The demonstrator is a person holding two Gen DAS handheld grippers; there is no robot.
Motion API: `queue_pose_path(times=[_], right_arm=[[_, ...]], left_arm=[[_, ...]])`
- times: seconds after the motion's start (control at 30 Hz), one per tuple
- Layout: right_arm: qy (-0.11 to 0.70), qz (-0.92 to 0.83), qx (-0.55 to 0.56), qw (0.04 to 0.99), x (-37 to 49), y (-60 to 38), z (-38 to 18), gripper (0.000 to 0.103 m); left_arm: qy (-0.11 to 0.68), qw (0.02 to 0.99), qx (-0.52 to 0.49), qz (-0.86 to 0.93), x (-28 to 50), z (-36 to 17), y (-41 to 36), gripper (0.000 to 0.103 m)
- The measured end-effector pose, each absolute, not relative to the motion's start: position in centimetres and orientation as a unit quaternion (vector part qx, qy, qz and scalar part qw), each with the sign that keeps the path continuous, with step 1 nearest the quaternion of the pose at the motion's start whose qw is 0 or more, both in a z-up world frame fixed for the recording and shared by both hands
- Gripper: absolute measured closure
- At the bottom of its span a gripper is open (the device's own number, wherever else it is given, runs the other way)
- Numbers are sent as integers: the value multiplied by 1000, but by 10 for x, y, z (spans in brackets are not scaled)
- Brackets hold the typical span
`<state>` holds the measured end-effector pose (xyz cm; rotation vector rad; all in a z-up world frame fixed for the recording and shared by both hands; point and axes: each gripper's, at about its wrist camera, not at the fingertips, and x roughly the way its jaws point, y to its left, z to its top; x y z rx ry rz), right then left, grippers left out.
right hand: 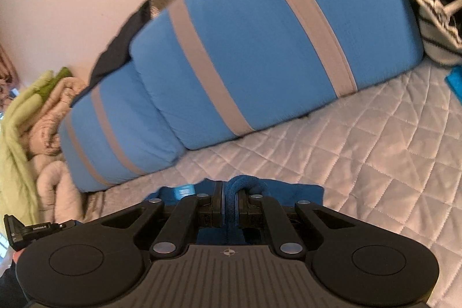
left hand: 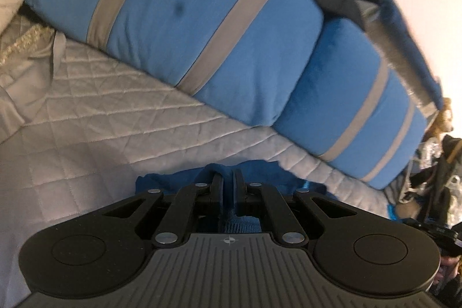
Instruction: Fold clothes
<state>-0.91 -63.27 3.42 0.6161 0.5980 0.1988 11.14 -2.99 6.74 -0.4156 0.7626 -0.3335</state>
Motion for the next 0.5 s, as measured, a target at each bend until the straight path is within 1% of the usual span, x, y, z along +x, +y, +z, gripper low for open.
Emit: queue_pose_path(times=[0.27, 0.33, 0.37, 0.4, 0.43, 0.47, 0.5], right_arm=[[332, 70, 309, 889, 38, -634, -14, 94], [343, 64, 314, 883, 47, -634, -26, 93], [349, 61, 319, 879, 50, -635, -31, 90], [354, 60, 328, 874, 52, -636, -37, 82], [357, 61, 336, 869, 52, -637, -40, 76], [357, 65, 343, 867, 50, -637, -41, 61], [356, 70, 350, 864, 48, -637, -41, 45]], left_arm=[[402, 884, -203, -125, 143, 27, -36, 96], [417, 877, -210, -116, 150, 17, -34, 94], [424, 873, -214, -112, 153, 12, -34, 94], [431, 867, -223, -112, 155, 8, -32, 93], [437, 862, -231, -112, 156, 5, -31, 89], [437, 860, -237, -116, 154, 5, -30, 80], [437, 858, -243, -120, 151, 4, -30, 74]])
